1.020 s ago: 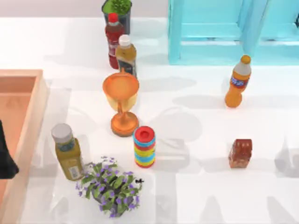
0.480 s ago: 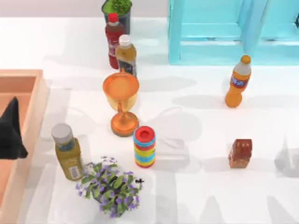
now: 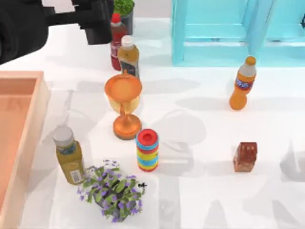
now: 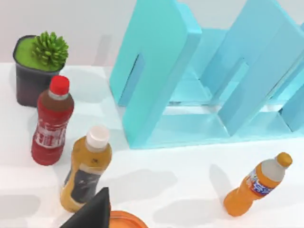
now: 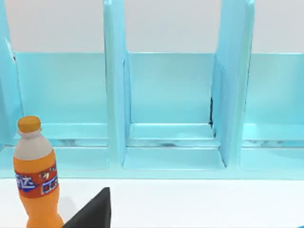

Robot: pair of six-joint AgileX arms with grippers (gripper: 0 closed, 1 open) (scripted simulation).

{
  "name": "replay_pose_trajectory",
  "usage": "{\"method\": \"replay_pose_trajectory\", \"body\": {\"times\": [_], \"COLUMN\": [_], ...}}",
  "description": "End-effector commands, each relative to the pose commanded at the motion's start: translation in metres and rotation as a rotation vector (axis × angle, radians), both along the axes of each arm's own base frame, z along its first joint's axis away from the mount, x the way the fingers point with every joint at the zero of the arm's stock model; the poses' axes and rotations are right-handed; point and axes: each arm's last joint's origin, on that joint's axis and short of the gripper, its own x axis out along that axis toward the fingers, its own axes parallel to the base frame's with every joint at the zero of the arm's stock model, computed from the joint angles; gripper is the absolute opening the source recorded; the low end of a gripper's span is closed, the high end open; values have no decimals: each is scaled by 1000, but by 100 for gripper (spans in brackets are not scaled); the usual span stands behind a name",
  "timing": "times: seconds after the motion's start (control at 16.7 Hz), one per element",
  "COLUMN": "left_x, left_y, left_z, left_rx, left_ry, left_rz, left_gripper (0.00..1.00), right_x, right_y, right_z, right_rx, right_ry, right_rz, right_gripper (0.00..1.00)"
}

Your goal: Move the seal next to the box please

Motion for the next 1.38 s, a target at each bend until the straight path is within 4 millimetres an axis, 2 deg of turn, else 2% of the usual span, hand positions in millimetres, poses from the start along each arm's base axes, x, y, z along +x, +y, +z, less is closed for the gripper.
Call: {"method": "replay_pose_trajectory", "body": {"times": [0.12,0.3,0.54,0.72,0.84,1.02,1.2,1.38], "left_x": [29,60,72,66,60,52,45,42], "left_y": [-48,-129,-224,-274,-297,-317,-325,-327], "left_z": [17,14,-26,-66,-92,-123,-144,-154], "left_rx": [0,41,150,248,310,386,441,469], "left_ry": [121,309,534,664,729,796,836,854], "left_rz": [-50,-95,-95,-55,-16,46,102,135], "left_gripper": [100,100,100,100,100,100,100,100], "right_x": [0,0,0,0,0,0,0,0], "right_y": [0,0,0,0,0,0,0,0], "right_z": [0,0,0,0,0,0,0,0], "right_rx": [0,0,0,0,0,0,0,0], "right_ry": [0,0,0,0,0,0,0,0], "right_rz": [0,0,0,0,0,0,0,0], "right_gripper": [100,100,100,100,100,100,100,100]}}
